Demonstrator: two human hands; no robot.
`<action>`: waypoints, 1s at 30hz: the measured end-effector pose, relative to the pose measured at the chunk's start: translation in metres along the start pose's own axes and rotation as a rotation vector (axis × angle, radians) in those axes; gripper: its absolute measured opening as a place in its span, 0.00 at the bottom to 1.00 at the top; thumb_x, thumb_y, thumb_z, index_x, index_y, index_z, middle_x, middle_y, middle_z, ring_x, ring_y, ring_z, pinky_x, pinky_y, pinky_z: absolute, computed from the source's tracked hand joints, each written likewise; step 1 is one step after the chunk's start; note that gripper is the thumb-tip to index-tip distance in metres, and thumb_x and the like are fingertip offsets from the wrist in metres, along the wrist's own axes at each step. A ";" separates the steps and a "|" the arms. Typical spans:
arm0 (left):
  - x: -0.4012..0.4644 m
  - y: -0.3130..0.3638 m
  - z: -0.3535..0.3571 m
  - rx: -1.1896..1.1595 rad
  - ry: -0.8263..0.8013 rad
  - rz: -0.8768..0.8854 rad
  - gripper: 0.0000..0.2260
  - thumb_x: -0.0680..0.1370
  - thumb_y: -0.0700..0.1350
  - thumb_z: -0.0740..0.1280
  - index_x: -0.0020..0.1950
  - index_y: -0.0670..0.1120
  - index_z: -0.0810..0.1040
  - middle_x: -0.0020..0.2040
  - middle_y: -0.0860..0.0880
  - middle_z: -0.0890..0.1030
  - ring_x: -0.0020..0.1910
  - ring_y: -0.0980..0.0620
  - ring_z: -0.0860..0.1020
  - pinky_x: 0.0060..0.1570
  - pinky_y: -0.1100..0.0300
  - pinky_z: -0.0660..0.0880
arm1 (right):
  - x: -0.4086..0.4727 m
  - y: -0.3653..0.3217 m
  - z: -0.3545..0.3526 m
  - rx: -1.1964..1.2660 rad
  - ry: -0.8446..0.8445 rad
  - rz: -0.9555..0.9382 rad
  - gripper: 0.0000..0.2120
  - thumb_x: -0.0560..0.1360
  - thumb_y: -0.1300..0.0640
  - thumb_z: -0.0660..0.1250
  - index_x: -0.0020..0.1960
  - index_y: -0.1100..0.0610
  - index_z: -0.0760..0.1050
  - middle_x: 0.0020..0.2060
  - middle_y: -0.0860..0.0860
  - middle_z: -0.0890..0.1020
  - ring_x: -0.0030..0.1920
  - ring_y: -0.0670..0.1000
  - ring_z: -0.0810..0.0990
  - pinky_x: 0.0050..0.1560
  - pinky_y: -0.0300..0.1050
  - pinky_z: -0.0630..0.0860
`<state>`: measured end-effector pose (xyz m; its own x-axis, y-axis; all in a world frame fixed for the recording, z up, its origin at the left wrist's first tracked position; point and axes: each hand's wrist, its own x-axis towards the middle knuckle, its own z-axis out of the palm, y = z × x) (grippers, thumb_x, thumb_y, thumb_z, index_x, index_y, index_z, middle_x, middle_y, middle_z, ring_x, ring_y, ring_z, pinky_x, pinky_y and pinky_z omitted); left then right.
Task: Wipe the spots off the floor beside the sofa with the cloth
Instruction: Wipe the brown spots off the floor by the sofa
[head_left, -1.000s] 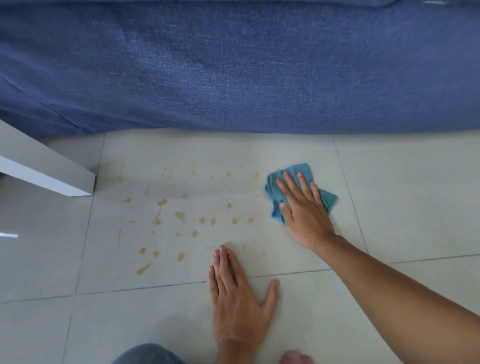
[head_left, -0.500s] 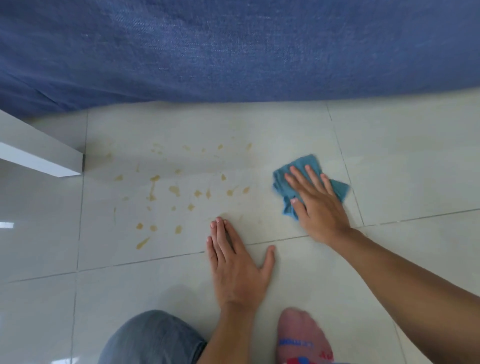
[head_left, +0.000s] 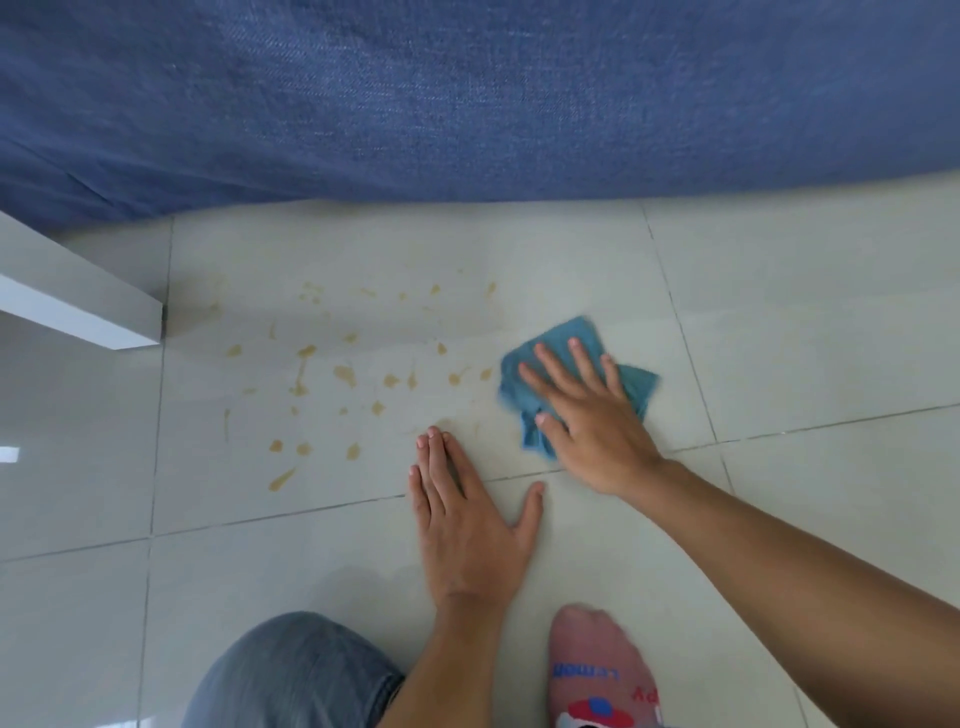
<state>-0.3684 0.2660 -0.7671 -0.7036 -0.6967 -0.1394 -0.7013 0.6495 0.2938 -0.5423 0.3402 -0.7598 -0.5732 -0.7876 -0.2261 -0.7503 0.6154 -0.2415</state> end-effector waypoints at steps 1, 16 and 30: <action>-0.001 0.000 -0.001 -0.004 0.002 0.002 0.48 0.76 0.70 0.58 0.80 0.33 0.54 0.80 0.37 0.56 0.81 0.43 0.52 0.79 0.46 0.50 | -0.015 0.001 0.002 -0.029 -0.038 -0.132 0.28 0.80 0.47 0.52 0.80 0.43 0.53 0.81 0.42 0.51 0.81 0.52 0.42 0.79 0.57 0.41; 0.000 -0.001 0.000 0.002 0.005 -0.010 0.48 0.76 0.71 0.57 0.80 0.34 0.51 0.81 0.38 0.54 0.82 0.44 0.48 0.79 0.48 0.47 | -0.022 0.053 -0.014 0.040 -0.067 -0.158 0.28 0.81 0.49 0.54 0.79 0.40 0.53 0.80 0.37 0.50 0.80 0.45 0.41 0.79 0.57 0.44; -0.001 0.001 0.001 -0.015 -0.003 -0.003 0.48 0.76 0.70 0.57 0.80 0.34 0.50 0.81 0.38 0.53 0.82 0.44 0.48 0.79 0.48 0.46 | 0.024 0.020 -0.009 0.049 0.029 0.097 0.27 0.82 0.47 0.52 0.80 0.42 0.50 0.80 0.39 0.49 0.80 0.49 0.40 0.78 0.56 0.39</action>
<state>-0.3680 0.2677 -0.7677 -0.7016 -0.6980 -0.1433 -0.7019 0.6425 0.3074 -0.5739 0.3328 -0.7620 -0.6523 -0.7244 -0.2231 -0.6742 0.6890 -0.2659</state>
